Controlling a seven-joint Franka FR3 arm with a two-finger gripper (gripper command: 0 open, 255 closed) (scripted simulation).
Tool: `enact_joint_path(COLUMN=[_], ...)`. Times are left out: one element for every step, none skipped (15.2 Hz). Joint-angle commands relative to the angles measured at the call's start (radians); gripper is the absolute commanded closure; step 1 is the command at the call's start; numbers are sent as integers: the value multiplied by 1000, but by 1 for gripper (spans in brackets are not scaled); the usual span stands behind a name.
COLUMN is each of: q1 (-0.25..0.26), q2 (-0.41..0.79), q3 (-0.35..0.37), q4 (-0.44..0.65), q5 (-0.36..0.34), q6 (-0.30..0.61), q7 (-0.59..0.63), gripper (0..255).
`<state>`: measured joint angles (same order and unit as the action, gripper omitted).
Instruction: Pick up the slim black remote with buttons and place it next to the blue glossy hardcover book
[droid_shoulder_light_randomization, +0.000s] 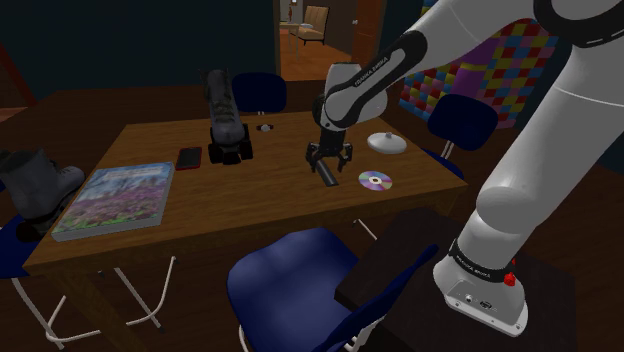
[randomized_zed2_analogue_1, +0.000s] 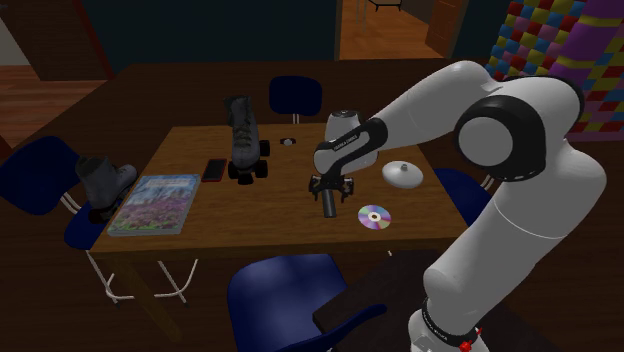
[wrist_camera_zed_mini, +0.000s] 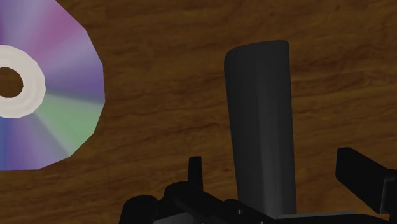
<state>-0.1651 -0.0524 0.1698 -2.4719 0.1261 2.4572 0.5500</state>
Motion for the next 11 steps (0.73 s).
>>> enact_joint_path(q1=[0, 0, 0, 0, 0, 0, 0, 0, 0, 0, 0], q2=[2, 2, 2, 2, 2, 2, 2, 2, 2, 2, 1], q3=[0, 0, 0, 0, 0, 0, 0, 0, 1, 0, 0], q4=[0, 0, 0, 0, 0, 0, 0, 0, 1, 1, 1], q5=[0, 0, 0, 0, 0, 0, 0, 0, 0, 0, 0], q6=[2, 2, 2, 2, 2, 2, 2, 2, 1, 0, 0], q7=[0, 0, 0, 0, 0, 0, 0, 0, 1, 0, 1], gripper=[0, 0, 0, 0, 0, 255, 255, 255, 255, 255, 255])
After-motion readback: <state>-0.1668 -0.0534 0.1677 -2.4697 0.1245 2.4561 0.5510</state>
